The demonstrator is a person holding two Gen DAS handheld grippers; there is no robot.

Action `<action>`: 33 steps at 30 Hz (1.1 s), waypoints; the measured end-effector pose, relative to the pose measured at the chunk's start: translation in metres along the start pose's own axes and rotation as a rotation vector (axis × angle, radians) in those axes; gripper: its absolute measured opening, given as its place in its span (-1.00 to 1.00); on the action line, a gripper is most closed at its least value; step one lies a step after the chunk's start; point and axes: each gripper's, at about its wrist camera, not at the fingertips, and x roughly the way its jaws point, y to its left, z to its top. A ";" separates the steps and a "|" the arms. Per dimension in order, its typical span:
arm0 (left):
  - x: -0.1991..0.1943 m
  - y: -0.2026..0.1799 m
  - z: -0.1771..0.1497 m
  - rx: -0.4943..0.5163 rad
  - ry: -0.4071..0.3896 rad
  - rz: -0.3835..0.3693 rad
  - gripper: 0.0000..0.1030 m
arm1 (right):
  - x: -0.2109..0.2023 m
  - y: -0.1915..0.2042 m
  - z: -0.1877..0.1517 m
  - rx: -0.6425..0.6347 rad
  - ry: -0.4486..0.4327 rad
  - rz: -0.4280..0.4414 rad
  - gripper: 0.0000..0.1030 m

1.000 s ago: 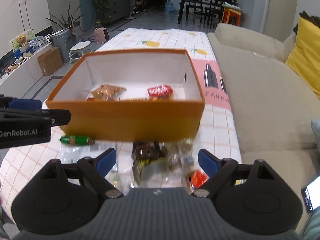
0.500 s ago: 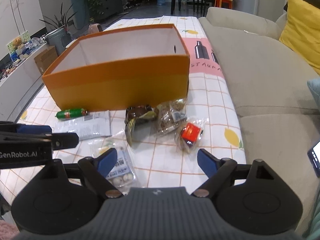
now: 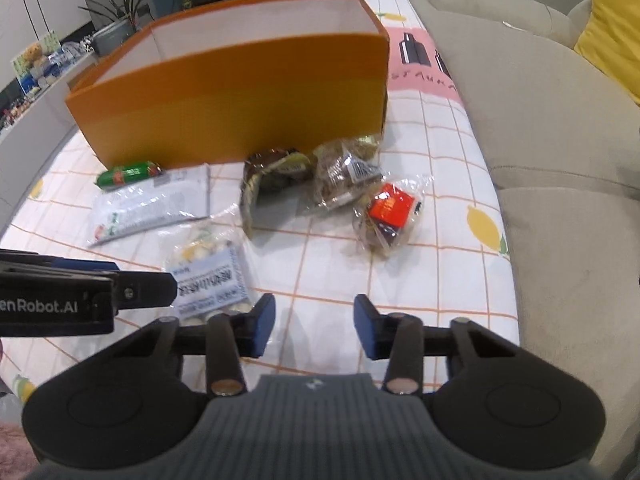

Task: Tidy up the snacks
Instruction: 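Move both tools back toward the remaining snack pile, then grasp the white yogurt-ball pack with the left gripper while the right grasps the red-tagged meat pack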

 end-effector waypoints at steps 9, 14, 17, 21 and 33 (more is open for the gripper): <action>0.013 -0.002 0.004 -0.052 0.037 -0.006 0.61 | 0.016 0.013 -0.004 -0.048 0.053 0.090 -0.32; 0.021 -0.013 0.005 -0.056 0.078 0.039 0.63 | 0.017 0.019 -0.006 -0.068 0.047 0.100 -0.31; 0.029 -0.020 0.008 -0.053 0.093 0.062 0.65 | 0.016 0.019 -0.005 -0.067 0.047 0.105 -0.31; 0.037 -0.027 0.010 -0.047 0.105 0.098 0.70 | 0.016 0.018 -0.006 -0.064 0.046 0.112 -0.31; 0.037 -0.028 0.010 0.019 0.081 0.109 0.34 | 0.014 0.005 -0.004 0.002 0.056 0.112 -0.31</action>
